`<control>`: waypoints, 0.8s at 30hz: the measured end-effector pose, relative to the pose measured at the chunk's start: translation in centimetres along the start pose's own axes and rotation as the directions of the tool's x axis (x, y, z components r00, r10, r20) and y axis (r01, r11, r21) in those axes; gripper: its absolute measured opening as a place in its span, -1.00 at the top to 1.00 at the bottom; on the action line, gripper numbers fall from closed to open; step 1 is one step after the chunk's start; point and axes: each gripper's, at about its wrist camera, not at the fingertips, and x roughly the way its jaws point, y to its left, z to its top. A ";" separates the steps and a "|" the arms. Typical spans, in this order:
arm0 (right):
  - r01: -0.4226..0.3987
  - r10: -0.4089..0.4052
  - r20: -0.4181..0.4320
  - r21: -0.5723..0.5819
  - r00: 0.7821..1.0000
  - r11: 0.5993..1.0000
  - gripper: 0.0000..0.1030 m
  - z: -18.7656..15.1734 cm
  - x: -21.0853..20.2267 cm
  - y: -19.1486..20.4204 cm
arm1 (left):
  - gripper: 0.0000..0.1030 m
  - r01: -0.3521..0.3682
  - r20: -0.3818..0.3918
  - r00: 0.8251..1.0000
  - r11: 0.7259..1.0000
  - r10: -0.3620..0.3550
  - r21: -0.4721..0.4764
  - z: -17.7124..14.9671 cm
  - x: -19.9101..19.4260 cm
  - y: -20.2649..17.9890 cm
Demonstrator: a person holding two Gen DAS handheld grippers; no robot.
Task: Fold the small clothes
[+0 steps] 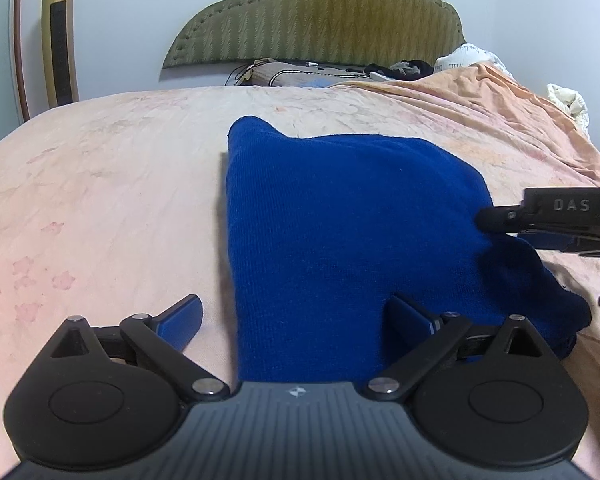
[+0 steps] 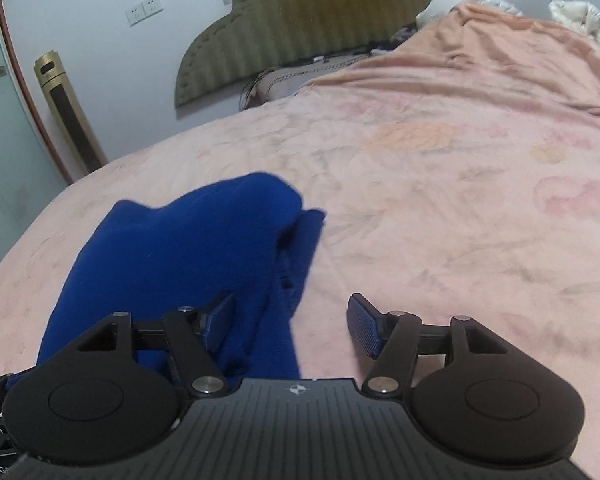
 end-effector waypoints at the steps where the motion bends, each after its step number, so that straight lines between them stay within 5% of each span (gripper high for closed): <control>1: 0.005 -0.005 0.006 -0.006 1.000 1.000 -0.28 -0.1 -0.3 0.0 | -0.98 0.000 -0.001 1.000 1.000 0.000 0.001 0.0 0.0 0.0; 15: -0.196 0.205 -0.083 0.107 0.975 0.975 -0.49 -2.5 -3.0 -3.1 | -0.99 -0.005 0.000 1.000 0.998 0.006 -0.061 0.8 -0.7 1.8; 19: -0.244 0.250 -0.098 0.074 0.963 0.967 -0.52 -2.2 -2.4 -2.7 | -0.99 0.119 -0.045 0.991 0.977 -0.129 -0.176 1.9 0.1 4.4; 24: -0.345 0.340 -0.163 0.000 0.926 0.939 -0.45 -2.1 -1.7 -0.6 | -1.00 0.229 -0.071 0.968 0.966 -0.239 -0.122 1.9 0.2 4.3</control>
